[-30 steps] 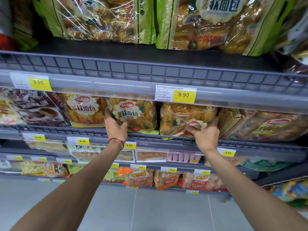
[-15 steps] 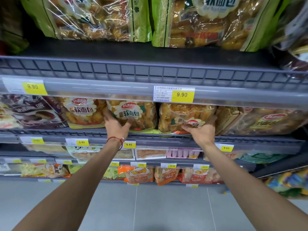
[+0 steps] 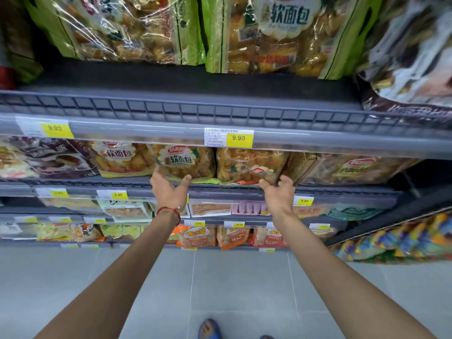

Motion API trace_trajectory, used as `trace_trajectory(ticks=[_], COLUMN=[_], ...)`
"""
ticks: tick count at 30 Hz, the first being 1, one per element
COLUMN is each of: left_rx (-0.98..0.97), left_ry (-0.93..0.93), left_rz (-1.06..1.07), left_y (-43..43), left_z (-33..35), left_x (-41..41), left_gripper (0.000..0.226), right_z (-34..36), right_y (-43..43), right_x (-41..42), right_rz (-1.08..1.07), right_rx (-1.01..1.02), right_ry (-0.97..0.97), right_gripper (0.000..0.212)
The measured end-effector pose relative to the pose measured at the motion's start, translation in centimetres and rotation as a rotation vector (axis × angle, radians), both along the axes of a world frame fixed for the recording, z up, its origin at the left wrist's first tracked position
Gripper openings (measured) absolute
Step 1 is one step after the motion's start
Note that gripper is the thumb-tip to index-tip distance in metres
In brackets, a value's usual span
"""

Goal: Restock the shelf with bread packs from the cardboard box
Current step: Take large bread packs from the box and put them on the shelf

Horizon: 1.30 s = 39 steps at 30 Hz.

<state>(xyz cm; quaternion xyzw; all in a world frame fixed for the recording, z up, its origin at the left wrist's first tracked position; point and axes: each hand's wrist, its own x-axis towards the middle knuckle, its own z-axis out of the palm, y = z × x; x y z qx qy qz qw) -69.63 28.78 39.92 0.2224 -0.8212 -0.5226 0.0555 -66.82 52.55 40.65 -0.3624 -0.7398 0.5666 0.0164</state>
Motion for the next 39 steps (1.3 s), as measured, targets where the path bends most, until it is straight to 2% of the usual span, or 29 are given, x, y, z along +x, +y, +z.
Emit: trace_trajectory(ticks=[5,13,17,22,28,34,39], left_rx=[0.059,0.166,0.204,0.231,0.245,0.260,0.262], left_ry=[-0.060,-0.073,-0.116,-0.146,-0.192,-0.284,-0.402], left_rz=[-0.058,0.036,0.102,0.240,0.393,0.519,0.523], left_y=[1.9,6.0,6.4,4.4,0.5,-3.7,-7.1], left_z=[2.9,5.9,6.3,5.4,2.7,-0.9,-4.4], left_x=[5.6,19.9,29.0,40.7,53.8,66.9,74.0], left_gripper=[0.060,0.034,0.033,0.021,0.026,0.028,0.027], right_z=[1.9,5.1,5.8,4.5,1.1,-2.4,-6.0], right_y=[-0.6,-0.4,-1.3,-4.7,-8.9,-13.0,-15.6], right_x=[4.2,14.8,21.2,29.5,40.7,50.9,56.3], right_rz=[0.104,0.476,0.720,0.964,1.188,1.271,1.285], right_rx=[-0.116,-0.183,-0.188,-0.195,-0.157,-0.139,-0.123], right_ry=[0.024,0.098,0.082,0.008,-0.131,-0.272,-0.364], right_gripper=[0.048,0.026,0.026,0.021,0.024,0.020,0.021])
